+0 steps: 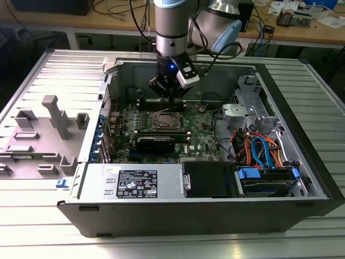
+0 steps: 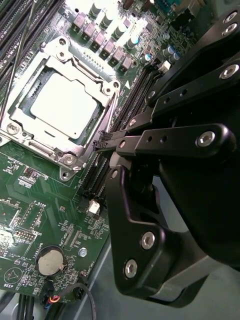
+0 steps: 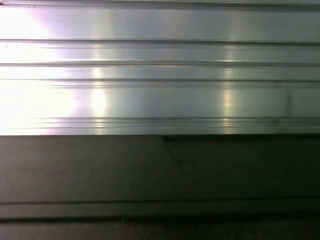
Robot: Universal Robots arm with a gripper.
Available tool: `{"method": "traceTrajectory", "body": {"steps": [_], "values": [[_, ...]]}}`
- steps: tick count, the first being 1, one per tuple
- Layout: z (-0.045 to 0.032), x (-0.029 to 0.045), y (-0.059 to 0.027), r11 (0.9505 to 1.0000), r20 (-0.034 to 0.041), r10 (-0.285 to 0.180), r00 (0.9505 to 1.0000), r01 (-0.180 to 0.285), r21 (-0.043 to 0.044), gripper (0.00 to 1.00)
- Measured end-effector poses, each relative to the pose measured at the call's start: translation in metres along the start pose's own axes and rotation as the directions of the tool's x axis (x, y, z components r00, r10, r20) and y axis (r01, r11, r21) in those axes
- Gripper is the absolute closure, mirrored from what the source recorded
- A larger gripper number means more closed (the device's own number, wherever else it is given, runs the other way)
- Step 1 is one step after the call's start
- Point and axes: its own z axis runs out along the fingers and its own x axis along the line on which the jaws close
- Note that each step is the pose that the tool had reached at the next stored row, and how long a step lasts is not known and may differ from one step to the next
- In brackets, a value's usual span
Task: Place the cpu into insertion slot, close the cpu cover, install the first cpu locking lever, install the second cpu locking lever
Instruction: 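Install the first cpu locking lever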
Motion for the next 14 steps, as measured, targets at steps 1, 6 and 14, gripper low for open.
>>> {"method": "traceTrajectory", "body": {"steps": [1,6,14], "values": [[0.0,0.0,-0.0002,1.0,0.0,0.0,1.0,0.0,0.0,0.89],[0.0,-0.0001,-0.0011,1.0,-0.0001,0.0,1.0,0.0,0.0001,0.89],[0.0001,-0.0002,-0.0013,1.0,-0.0001,-0.001,1.0,0.001,0.0001,0.89]]}}
